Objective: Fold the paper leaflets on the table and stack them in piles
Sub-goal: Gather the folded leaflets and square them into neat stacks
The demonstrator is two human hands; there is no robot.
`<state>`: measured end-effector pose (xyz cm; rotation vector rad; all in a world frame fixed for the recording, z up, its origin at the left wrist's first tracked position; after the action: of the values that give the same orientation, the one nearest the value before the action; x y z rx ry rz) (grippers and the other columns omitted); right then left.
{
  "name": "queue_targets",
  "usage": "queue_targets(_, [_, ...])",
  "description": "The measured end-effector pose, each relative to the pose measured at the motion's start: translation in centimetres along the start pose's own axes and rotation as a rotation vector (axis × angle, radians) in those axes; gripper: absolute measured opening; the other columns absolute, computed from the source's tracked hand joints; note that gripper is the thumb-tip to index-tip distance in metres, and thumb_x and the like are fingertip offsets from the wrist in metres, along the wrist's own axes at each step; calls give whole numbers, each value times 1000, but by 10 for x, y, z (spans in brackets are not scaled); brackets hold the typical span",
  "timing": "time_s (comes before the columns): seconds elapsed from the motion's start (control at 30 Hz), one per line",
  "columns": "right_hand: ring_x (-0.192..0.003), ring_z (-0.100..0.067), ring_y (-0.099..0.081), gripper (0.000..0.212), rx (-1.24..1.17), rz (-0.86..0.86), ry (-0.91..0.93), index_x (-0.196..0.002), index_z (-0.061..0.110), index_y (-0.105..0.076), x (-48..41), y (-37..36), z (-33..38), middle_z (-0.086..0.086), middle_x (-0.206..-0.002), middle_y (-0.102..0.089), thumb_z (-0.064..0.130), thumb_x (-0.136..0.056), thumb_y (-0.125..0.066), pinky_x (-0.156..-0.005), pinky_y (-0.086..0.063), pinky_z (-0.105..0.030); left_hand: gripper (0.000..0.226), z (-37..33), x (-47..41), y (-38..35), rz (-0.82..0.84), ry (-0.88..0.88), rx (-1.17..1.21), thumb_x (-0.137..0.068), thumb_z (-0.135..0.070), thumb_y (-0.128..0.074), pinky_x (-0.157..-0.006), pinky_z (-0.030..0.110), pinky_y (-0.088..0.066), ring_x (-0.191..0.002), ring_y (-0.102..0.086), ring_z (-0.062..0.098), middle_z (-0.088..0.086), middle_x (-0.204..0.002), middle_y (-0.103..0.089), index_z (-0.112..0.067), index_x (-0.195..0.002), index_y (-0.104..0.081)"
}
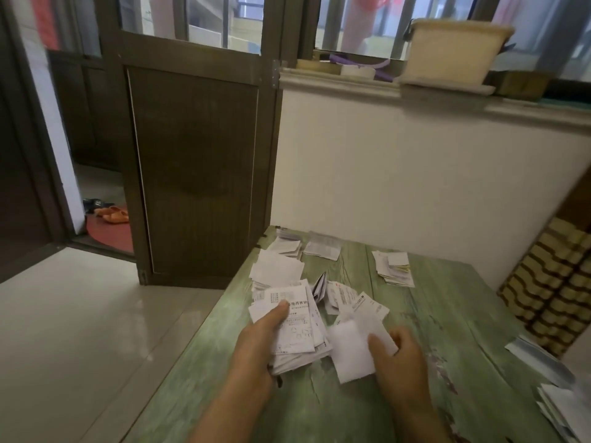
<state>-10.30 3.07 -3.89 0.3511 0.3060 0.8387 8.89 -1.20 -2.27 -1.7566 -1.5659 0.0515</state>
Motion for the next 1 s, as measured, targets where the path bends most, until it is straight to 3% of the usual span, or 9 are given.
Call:
queue_targets(0.2, [-79, -21, -53, 22, -273, -23, 116, -73, 6, -50, 9, 19, 41, -5, -85, -59, -12, -82, -57, -49, -40, -6, 27, 4, -5, 3, -55, -39, -64, -87, -14, -64, -66, 40, -56, -85, -68, 35, 19, -94, -71, -2, -111, -61])
queue_targets(0.37, [-86, -13, -62, 29, -466, 35, 183, -92, 18, -59, 25, 21, 73, 6, -95, -63, -9, -81, -62, -61, -48, -20, 25, 6, -1, -4, -30, -16, -62, -91, -12, -58, -76, 44, -53, -92, -65, 39, 23, -103, -68, 0, -113, -59])
queue_targets(0.47, [-82, -14, -61, 43, -334, 75, 279, -80, 28, -57, 40, -6, 69, 4, -93, -62, -15, -77, -60, -59, -50, -19, 17, 9, 0, -11, -34, -20, -41, -93, -14, -54, -79, 44, -52, -90, -64, 39, 23, -99, -69, -3, -104, -61])
queue_targets(0.53, [-88, -10, -55, 50, -155, 30, 417, -75, 29, -52, 46, -22, 62, 9, -92, -58, -21, -69, -55, -67, -43, -7, 24, 10, -1, -16, -81, -53, -60, -94, -17, -52, -71, 38, -50, -83, -62, 35, 18, -91, -67, 0, -107, -61])
queue_targets(0.63, [-83, -1, -46, 48, 71, -31, 580, -76, 31, -48, 50, -29, 53, 16, -83, -48, -9, -50, -43, -72, -32, 3, 21, 11, 5, -16, -162, -124, -146, -94, -18, -52, -62, 33, -45, -72, -56, 26, 10, -80, -61, 0, -99, -60])
queue_targets(0.73, [-93, 1, -44, 47, 103, 224, 517, -92, 35, -54, 54, -30, 49, 18, -106, -46, 13, -52, -42, -76, -34, -2, 15, 8, 15, -12, -166, -178, -147, -93, -16, -55, -85, 50, -52, -87, -64, 36, 14, -90, -68, -16, -80, -60])
queue_targets(0.83, [-94, 1, -51, 30, -33, 470, 330, -84, 33, -63, 56, -21, 55, 11, -102, -56, 22, -59, -51, -70, -38, -5, 15, 6, 17, -12, -168, -230, -199, -92, -17, -56, -87, 52, -51, -89, -65, 35, 14, -93, -70, -18, -78, -60])
queue_targets(0.9, [-87, 0, -57, 10, -116, 372, 264, -80, 25, -67, 49, -8, 59, 6, -95, -64, 16, -78, -65, -64, -41, -5, 12, 6, 17, -15, -148, -266, -231, -92, -16, -57, -85, 50, -53, -87, -67, 33, 10, -90, -70, -19, -81, -60])
queue_targets(1.0, [-81, -6, -62, 22, -134, 183, 233, -85, 23, -63, 42, 9, 56, 5, -89, -66, 1, -81, -66, -57, -45, -11, 6, 7, 19, -19, -96, -295, -292, -92, -20, -57, -81, 47, -55, -83, -69, 28, 8, -89, -73, -19, -89, -62])
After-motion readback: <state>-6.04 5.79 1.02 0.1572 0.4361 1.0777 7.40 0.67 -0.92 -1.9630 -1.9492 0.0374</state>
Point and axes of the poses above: each hand's wrist, its own x-axis away from the middle knuckle, its own y-axis out of the back of the hand, z = x × y, the point moved 4 cm from there along -x, towards the middle knuckle
